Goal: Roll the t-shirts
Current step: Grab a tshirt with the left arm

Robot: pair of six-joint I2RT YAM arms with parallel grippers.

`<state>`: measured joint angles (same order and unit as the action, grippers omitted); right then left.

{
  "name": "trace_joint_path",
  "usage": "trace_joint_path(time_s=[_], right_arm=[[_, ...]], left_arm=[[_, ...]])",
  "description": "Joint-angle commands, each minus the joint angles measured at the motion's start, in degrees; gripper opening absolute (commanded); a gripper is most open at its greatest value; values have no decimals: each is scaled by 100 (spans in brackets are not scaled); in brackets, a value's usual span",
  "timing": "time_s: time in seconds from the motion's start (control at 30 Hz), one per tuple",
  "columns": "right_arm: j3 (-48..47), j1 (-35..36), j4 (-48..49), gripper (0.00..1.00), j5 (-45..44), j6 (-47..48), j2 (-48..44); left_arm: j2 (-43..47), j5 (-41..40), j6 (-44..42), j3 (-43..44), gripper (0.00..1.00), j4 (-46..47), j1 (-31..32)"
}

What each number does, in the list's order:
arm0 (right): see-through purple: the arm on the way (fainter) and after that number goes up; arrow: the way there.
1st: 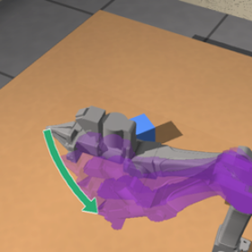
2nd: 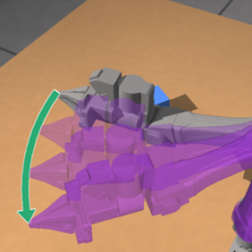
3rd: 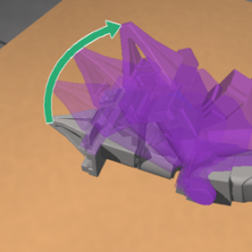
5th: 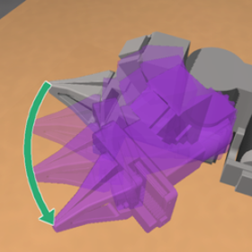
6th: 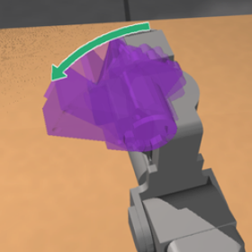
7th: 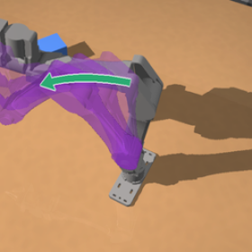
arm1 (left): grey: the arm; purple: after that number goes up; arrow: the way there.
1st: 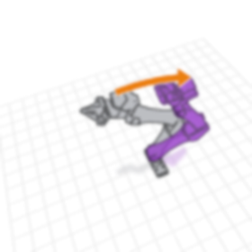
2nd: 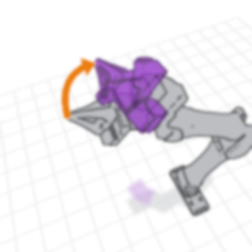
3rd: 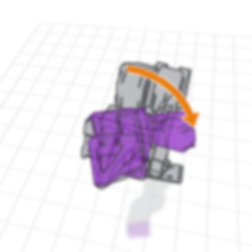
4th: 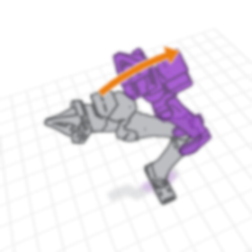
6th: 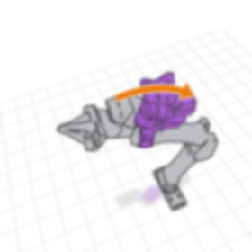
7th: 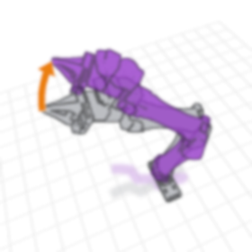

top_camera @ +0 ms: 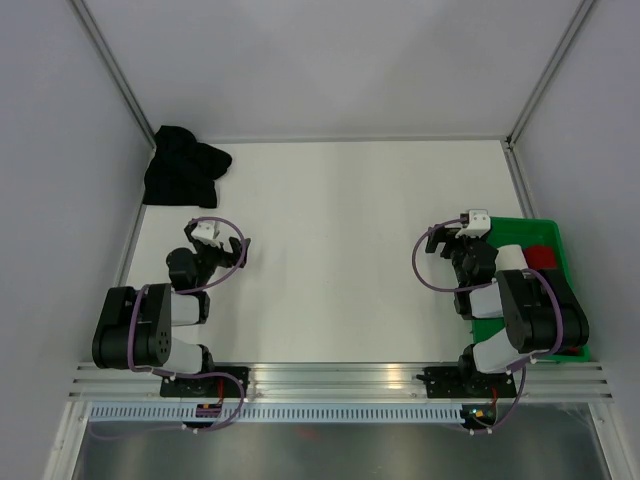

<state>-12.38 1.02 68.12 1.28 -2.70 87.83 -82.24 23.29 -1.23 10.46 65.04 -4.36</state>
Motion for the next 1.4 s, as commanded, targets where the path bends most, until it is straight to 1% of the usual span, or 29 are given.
trace_joint_path(time_s=[0.0, 0.07, 0.1, 0.13, 0.17, 0.2, 0.27, 0.3, 0.33, 0.37, 0.4, 0.43, 0.47, 0.5, 0.53, 0.57, 0.6, 0.63, 0.7, 0.73, 0.8, 0.83, 0.9, 0.93, 0.97, 1.0, 1.1, 1.2, 1.37], right_arm=[[-176, 30, 80, 98, 74, 41, -99], [-456, 30, -970, 98, 92, 67, -599], [-911, 21, -1533, 98, 188, 76, -783], [-1133, 30, -2347, 98, 180, 50, -1090], [-1309, 21, -2538, 98, 110, -698, -1232], [-1615, 4, -2793, 98, 527, -801, -1373], [-1889, 4, -3005, 98, 1196, -697, -1690], [-2178, 13, -3267, 98, 1321, -984, -1769], [-2311, 4, -3400, 98, 1531, -1143, -1900], [-2452, 13, -3532, 98, 1681, -1241, -1962], [-2723, 13, -3681, 98, 1787, -1364, -1998], [-2865, 30, -4057, 98, 1884, -1408, -2050], [-3014, 39, -4270, 98, 1954, -1435, -2068], [-3303, 65, -4489, 98, 1973, -1470, -2068], [-3445, 109, -4926, 98, 1973, -1479, -2051], [-3699, 135, -5122, 98, 1999, -1470, -2033], [-3806, 214, -5490, 98, 1999, -1409, -2033], [-3902, 267, -5659, 98, 1973, -1365, -2007], [-4148, 477, -6167, 98, 1763, -1242, -1989], [-4202, 565, -6309, 98, 1657, -1129, -1981], [-4316, 793, -6634, 98, 1420, -1031, -1980], [-4325, 882, -6706, 98, 1376, -961, -1998], [-4334, 1127, -6794, 98, 1262, -882, -2016], [-4334, 1225, -6794, 98, 1226, -847, -2007], [-4334, 1295, -6794, 98, 1173, -794, -1998], [-4343, 1479, -6794, 98, 1077, -767, -1937], [-4474, 1804, -7066, 98, 892, -697, -1709], [-4667, 2077, -7181, 98, 822, -679, -1480], [-5018, 2595, -7268, 98, 375, -592, -787]], left_arm=[[-12, 229, -149, 97, 100, 273, 5], [-3, 229, -140, 97, 100, 282, 5], [6, 220, -149, 97, 100, 273, 14], [-12, 229, -149, 97, 100, 273, 5], [-12, 229, -149, 97, 100, 273, -3], [-3, 229, -149, 97, 100, 282, 5], [23, 185, -79, 105, 100, 230, 5], [354, 89, -79, 201, 100, -276, -3], [514, 79, -35, 594, 100, -690, -30], [751, 79, -61, 920, 100, -2225, -30], [1005, 227, -253, 1314, 100, -3041, -38], [1060, 324, -559, 2101, 100, -3685, -30], [1061, -31, -736, 2466, 100, -4300, -30], [1008, -366, -790, 2818, 100, -5176, -38], [756, -682, -851, 3552, 100, -5698, -39], [596, -1216, -1070, 3916, 100, -6461, -39], [369, -1448, -1176, 4251, 100, -6886, -73], [-51, -1624, -1404, 4793, 100, -7143, -91], [-572, -2028, -1555, 5306, 100, -7730, -214], [-1114, -2152, -1599, 5752, 100, -7847, -275], [-1600, -2494, -1591, 6159, 100, -8041, -459], [-1898, -2565, -1590, 6553, 100, -8190, -504], [-2663, -2733, -1625, 6976, 100, -8349, -574], [-2901, -2768, -1704, 7414, 100, -8541, -575], [-3364, -2864, -1722, 7653, 100, -8621, -575], [-3560, -2900, -1722, 8090, 100, -8726, -575], [-4193, -2927, -1696, 8742, 100, -8920, -575], [-4555, -2883, -1696, 9078, 100, -8991, -575], [-5337, -2882, -1713, 9667, 100, -9070, -575]])
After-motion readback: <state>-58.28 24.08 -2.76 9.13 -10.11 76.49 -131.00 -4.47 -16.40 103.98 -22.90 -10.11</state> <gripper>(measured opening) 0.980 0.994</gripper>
